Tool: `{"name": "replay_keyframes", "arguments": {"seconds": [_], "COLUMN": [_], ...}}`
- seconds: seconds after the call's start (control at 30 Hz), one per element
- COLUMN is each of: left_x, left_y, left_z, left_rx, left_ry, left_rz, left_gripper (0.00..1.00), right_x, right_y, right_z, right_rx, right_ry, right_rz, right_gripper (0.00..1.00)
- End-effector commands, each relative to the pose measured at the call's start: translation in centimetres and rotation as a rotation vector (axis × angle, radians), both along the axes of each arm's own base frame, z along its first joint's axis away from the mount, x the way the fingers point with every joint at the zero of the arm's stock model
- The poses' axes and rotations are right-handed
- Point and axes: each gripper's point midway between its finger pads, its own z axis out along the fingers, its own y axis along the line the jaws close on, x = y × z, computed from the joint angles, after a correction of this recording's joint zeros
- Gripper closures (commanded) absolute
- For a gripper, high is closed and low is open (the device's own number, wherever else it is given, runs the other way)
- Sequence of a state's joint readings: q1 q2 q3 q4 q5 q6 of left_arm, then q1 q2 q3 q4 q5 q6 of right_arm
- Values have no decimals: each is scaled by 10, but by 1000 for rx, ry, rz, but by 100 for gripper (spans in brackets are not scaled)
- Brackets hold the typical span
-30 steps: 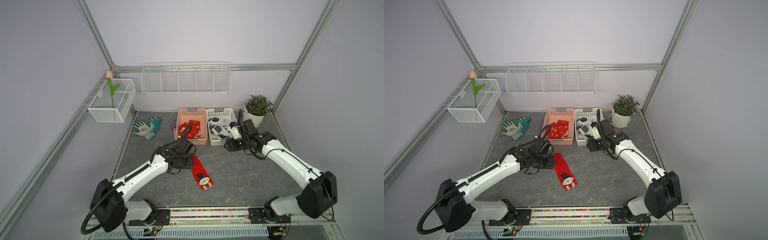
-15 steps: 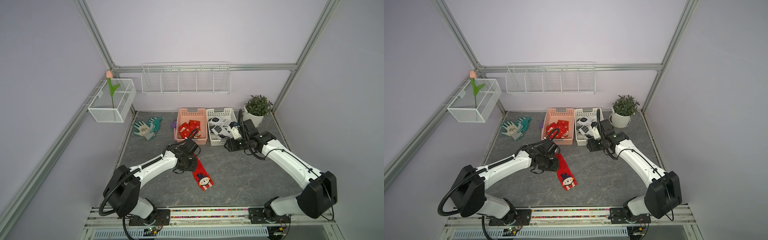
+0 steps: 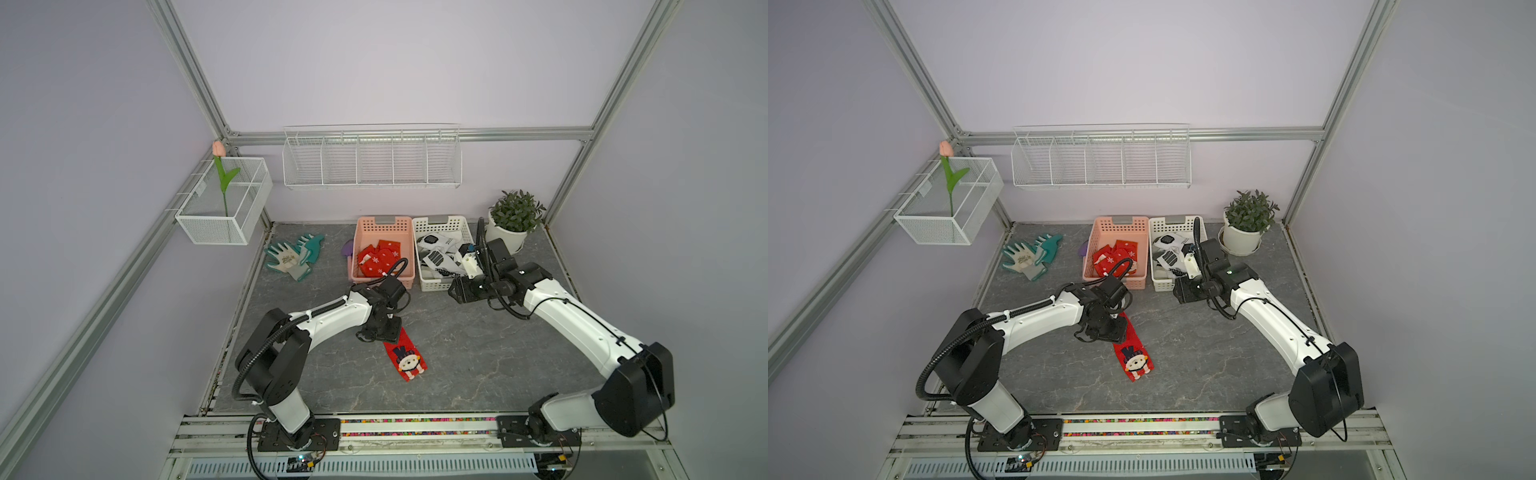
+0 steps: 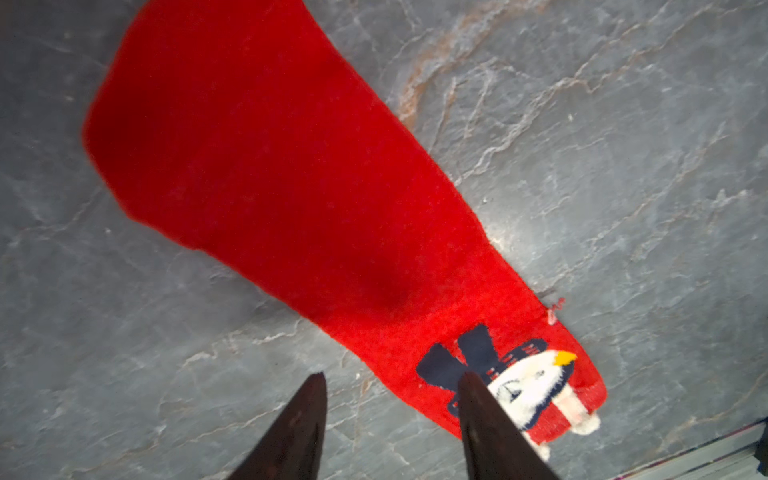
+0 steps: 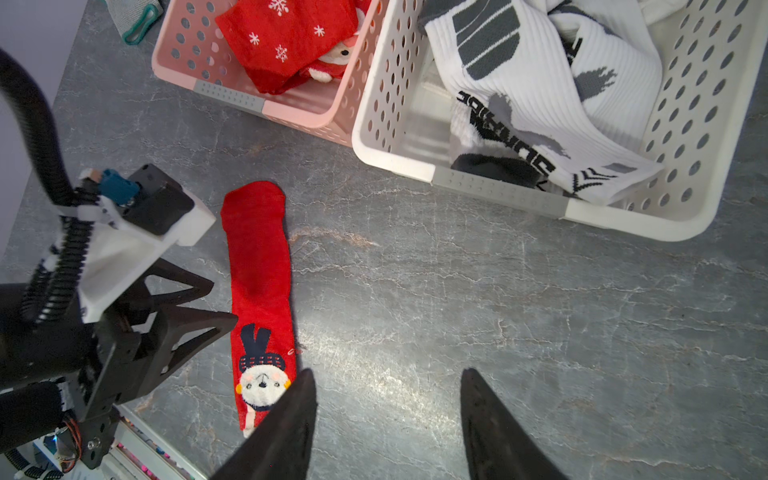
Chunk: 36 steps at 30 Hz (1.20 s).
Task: Sort the socks into the basket by color
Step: Pick up the sock at the center of the board.
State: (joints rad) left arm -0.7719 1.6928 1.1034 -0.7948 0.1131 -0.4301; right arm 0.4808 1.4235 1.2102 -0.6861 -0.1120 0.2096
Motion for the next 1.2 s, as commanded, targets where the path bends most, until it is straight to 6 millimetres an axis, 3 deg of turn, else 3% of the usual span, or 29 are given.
{"name": "replay_keyframes", "arguments": {"seconds": [0.0, 0.7, 1.17], "left_x": [-2, -8, -9], "left_y": [-6, -18, -19], "left_z": [0, -30, -37], "left_rx": [4, 83, 95], "left_ry": [21, 120, 132], "left_rz": [-38, -68, -66], "left_gripper": [46, 46, 74], "right_x": [0, 1, -1], "right_y": [2, 1, 0], "right_z": [0, -2, 1], "right_rx": [-8, -13, -14], "right_ry": [5, 1, -6], "right_rz": [3, 7, 6], "right_gripper": [42, 41, 41]}}
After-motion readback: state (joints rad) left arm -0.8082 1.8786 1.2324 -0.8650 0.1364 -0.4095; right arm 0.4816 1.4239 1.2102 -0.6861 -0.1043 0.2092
